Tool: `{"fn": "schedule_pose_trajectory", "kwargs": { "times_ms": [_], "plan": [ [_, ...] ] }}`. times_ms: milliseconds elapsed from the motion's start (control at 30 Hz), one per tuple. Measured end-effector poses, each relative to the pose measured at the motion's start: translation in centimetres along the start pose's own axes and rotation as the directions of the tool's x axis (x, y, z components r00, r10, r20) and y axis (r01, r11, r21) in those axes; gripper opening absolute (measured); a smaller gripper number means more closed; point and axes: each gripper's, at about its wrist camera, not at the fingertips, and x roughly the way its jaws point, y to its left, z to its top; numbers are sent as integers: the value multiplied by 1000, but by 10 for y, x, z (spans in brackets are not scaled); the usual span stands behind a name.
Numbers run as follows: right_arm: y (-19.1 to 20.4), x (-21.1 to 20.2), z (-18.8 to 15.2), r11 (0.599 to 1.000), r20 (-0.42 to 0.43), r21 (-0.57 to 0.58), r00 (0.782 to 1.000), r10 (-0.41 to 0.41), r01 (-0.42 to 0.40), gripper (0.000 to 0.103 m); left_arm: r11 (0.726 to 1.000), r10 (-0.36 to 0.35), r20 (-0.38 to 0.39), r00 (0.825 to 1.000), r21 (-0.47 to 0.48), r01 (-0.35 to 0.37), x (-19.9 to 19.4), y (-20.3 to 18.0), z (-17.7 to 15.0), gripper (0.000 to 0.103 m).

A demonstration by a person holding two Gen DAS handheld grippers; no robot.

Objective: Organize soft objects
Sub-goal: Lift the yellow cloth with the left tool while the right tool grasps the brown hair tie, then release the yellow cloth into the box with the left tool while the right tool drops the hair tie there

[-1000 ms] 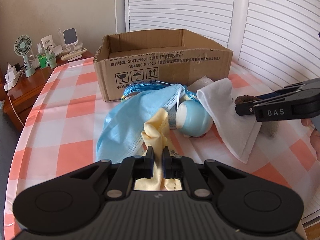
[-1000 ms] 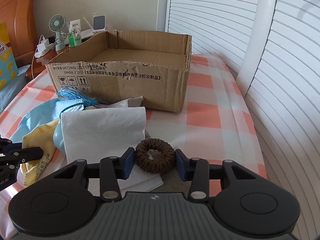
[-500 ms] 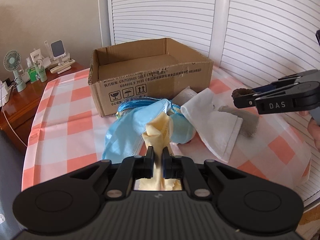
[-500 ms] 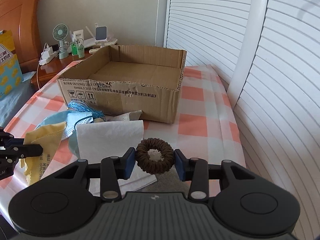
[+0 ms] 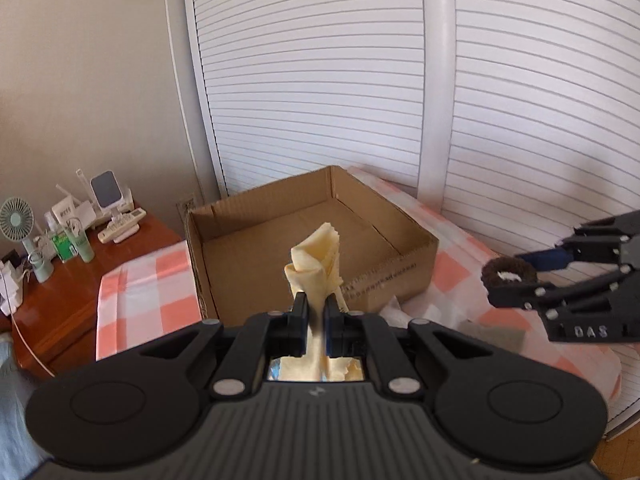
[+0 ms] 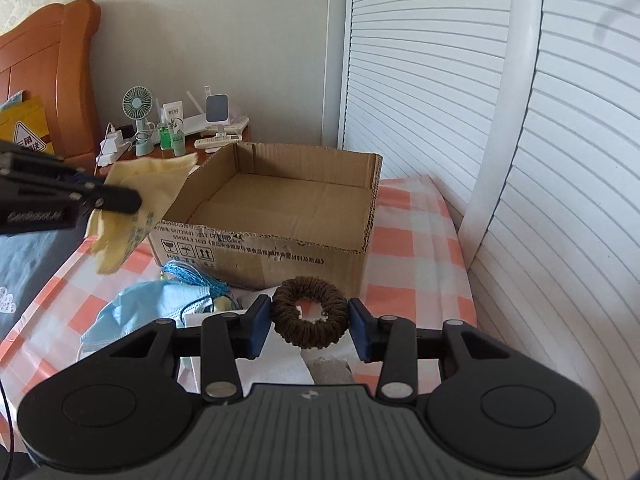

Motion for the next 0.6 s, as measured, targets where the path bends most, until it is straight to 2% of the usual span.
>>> {"fn": "schedule_pose_trajectory", "kwargs": {
  "times_ms": [100,267,333,367,400,500,600],
  "plan": [
    [0,6,7,1000,5,3,1000,2,-2,47,1000,13,5,1000,19,-13,25,12,29,5],
    [0,23,16,1000,0,-4,1000,-4,4,47,996,80,-14,997,26,-80,83,36,66,6],
    [-1,31,18,1000,-7,-1,1000,-9,9,47,994,112,-33,993,19,-111,109,45,77,10],
    [-2,34,18,1000,-10,3,1000,-9,9,47,991,130,-46,990,11,-130,123,50,81,19],
    [-2,35,19,1000,-13,7,1000,-13,13,47,989,146,-57,988,7,-146,136,55,85,35],
    [-4,38,19,1000,-18,17,1000,-19,19,47,983,172,-92,981,-43,-176,167,71,87,67],
    [-7,35,20,1000,-12,14,1000,-20,20,47,979,181,-71,981,-82,-187,164,77,78,84]
  ]
}}
